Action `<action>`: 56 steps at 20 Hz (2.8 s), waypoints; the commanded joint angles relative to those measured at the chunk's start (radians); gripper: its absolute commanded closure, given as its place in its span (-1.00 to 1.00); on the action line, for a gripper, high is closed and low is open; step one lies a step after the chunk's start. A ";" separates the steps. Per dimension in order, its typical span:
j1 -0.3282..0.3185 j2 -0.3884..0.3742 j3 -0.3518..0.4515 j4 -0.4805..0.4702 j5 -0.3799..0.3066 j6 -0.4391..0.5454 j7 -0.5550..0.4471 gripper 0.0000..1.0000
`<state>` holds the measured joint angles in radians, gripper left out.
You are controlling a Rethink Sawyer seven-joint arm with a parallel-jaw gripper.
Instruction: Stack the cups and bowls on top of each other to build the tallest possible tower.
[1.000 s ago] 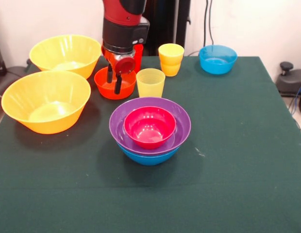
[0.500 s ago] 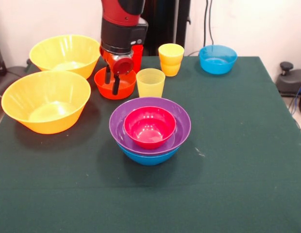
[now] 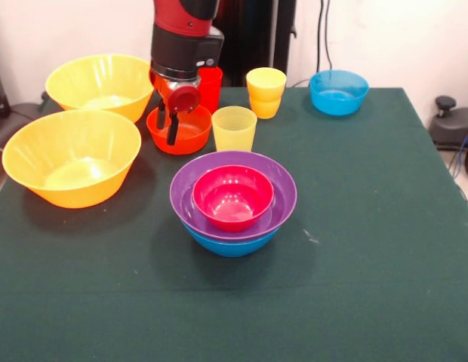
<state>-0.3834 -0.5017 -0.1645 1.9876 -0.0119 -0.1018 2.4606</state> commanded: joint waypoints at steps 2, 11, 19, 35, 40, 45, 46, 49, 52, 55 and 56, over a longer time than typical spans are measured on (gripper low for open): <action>0.001 0.031 0.105 0.120 0.004 -0.117 0.202 -1.00; 0.019 0.048 0.094 0.147 0.027 -0.191 0.203 -1.00; -0.026 0.075 0.134 0.124 0.003 -0.213 0.181 -1.00; -0.060 0.107 0.178 0.098 -0.015 -0.260 0.166 -1.00; -0.068 0.116 0.188 0.091 -0.020 -0.271 0.162 -1.00; -0.080 0.132 0.196 0.084 -0.034 -0.294 0.162 -1.00; -0.079 0.128 0.194 0.086 -0.032 -0.288 0.159 -1.00; -0.078 0.123 0.191 0.086 -0.030 -0.278 0.151 -1.00; -0.079 0.118 0.188 0.085 -0.030 -0.263 0.139 -1.00; -0.063 0.096 0.170 0.084 -0.014 -0.221 0.120 -1.00; -0.052 0.085 0.160 0.083 -0.004 -0.202 0.112 -1.00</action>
<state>-0.4589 -0.4102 -0.0908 2.1115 -0.0159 -0.3366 2.4606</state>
